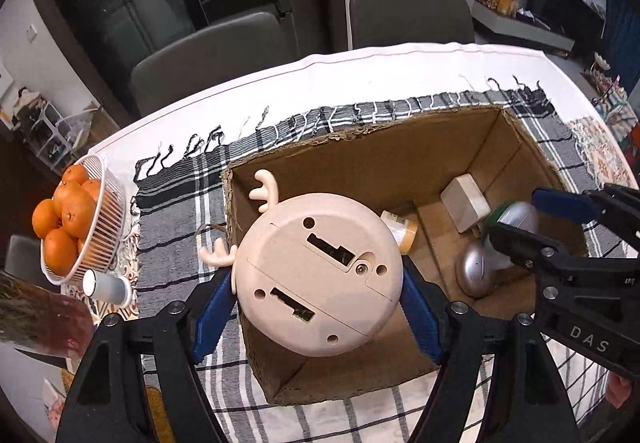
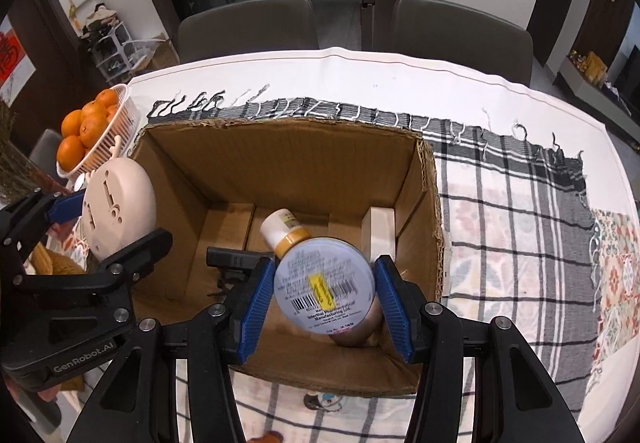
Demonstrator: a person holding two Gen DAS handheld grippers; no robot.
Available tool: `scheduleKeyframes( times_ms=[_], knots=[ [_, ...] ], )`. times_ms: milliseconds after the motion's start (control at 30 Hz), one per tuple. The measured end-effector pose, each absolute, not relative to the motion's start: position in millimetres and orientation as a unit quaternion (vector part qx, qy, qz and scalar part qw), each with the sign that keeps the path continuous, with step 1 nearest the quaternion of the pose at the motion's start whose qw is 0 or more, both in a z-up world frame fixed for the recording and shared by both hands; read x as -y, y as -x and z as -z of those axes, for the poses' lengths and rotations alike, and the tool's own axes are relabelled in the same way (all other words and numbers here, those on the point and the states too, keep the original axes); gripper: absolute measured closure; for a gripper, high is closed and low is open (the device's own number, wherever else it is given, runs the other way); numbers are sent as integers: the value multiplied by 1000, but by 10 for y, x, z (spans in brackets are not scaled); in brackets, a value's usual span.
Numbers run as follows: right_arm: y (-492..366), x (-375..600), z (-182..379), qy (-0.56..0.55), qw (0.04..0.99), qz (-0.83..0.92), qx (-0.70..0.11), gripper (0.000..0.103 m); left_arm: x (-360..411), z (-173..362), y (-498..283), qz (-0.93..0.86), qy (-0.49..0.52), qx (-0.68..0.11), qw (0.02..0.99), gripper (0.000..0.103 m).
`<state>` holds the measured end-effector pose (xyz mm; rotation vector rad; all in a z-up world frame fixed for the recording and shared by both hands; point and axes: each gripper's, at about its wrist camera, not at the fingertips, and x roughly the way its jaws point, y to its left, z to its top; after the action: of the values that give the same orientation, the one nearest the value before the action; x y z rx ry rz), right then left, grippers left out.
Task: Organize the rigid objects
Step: 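Open the right tool dropping the tin while the left tool releases the deer box, then withdraw both tools from the box toward the figurine and brown comb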
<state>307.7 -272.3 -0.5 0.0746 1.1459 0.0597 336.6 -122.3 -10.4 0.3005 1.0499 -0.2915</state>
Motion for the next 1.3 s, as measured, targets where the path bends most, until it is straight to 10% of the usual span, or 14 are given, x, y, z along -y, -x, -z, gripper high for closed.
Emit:
scheduleKeyframes(
  times_ms=[1300],
  knots=[
    [-1928,2792,-292,18,872,-21,-488,48,1368,36,-2071,190,-173,-450,855,21]
  ],
)
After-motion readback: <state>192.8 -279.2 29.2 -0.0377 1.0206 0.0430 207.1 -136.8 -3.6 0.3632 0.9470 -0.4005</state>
